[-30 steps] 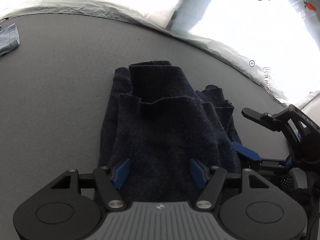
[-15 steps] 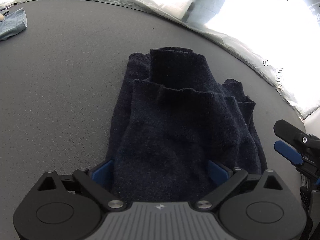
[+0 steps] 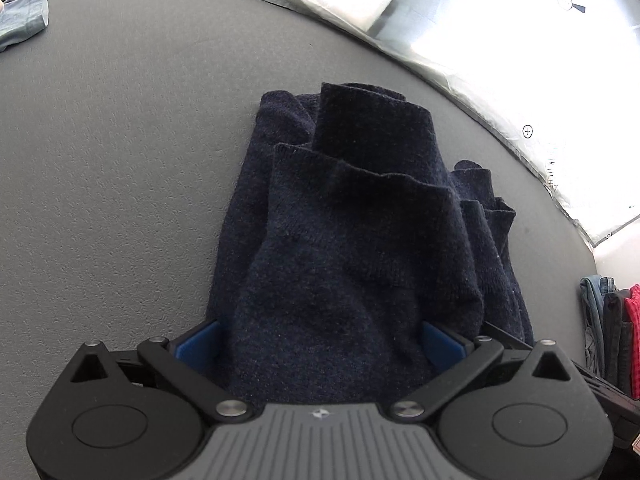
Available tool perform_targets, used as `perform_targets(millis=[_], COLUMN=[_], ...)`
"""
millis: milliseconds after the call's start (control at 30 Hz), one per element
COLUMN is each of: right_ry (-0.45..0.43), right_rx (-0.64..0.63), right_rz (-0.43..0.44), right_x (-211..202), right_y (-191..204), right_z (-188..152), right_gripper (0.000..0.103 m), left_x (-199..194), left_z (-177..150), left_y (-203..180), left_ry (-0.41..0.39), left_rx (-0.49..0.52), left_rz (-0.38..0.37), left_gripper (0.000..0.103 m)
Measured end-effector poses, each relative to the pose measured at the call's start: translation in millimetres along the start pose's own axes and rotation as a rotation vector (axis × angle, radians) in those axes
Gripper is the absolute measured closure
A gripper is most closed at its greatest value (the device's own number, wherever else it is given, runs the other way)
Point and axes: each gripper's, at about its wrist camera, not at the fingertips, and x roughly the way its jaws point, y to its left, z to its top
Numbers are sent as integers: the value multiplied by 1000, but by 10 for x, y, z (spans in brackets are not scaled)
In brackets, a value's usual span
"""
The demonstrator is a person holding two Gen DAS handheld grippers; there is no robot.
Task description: Fold clothes
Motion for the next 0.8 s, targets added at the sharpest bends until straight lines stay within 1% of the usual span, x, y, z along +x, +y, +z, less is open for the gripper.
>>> perform_targets(millis=[67, 100, 133, 167, 200, 267, 300, 333, 367, 400, 433, 467, 500, 567, 633, 667, 700, 733, 767, 800], right_ry=[0, -7, -20, -35, -50, -79, -87, -88, -85, -83, -82, -82, -79, -41, 9, 23, 19, 10, -1, -14], right_rx=[-5, -7, -9, -7, -4, 22, 38, 51, 51, 46, 44, 48, 58, 96, 146, 175, 192, 196, 176, 156], right_rz=[3, 2, -2, -2, -2, 27, 38, 49, 53, 42, 28, 7, 3, 22, 54, 78, 99, 110, 97, 85], right_x=[-9, -27, -53, -80, -107, -144, -143, -128, -103, -77, -55, -19, 4, 112, 232, 277, 286, 277, 248, 217], right_y=[13, 17, 21, 13, 4, -50, -80, -113, -134, -149, -159, -183, -202, -276, -341, -368, -376, -365, -335, -307], right_z=[42, 58, 80, 102, 123, 186, 218, 259, 300, 339, 367, 407, 434, 475, 498, 492, 482, 474, 473, 473], right_gripper=[4, 4, 5, 8, 10, 17, 20, 25, 30, 33, 34, 34, 34, 34, 35, 48, 56, 70, 89, 92], left_x=[-97, -157, -220, -283, -346, -336, -317, -284, -256, -236, -215, -186, -153, -83, -6, 23, 28, 17, -13, -53], left_z=[18, 25, 32, 39, 46, 133, 183, 230, 266, 298, 329, 365, 403, 438, 448, 446, 435, 425, 418, 413], left_y=[-28, -43, -58, -73, -88, -73, -61, -46, -24, 1, 26, 45, 61, 56, 43, 41, 39, 26, 2, -26], left_ry=[-41, -76, -116, -155, -195, -214, -217, -217, -214, -212, -210, -203, -192, -170, -151, -149, -156, -164, -176, -192], left_rx=[40, 71, 105, 139, 173, 193, 199, 198, 187, 171, 155, 138, 120, 119, 124, 118, 110, 109, 114, 120], left_rz=[15, 23, 30, 37, 44, 44, 42, 42, 30, 12, -6, -35, -70, -104, -112, -113, -120, -114, -101, -87], left_gripper=[4, 8, 10, 15, 27, 43, 46, 47, 48, 48, 48, 46, 46, 46, 47, 50, 69, 82, 89, 91])
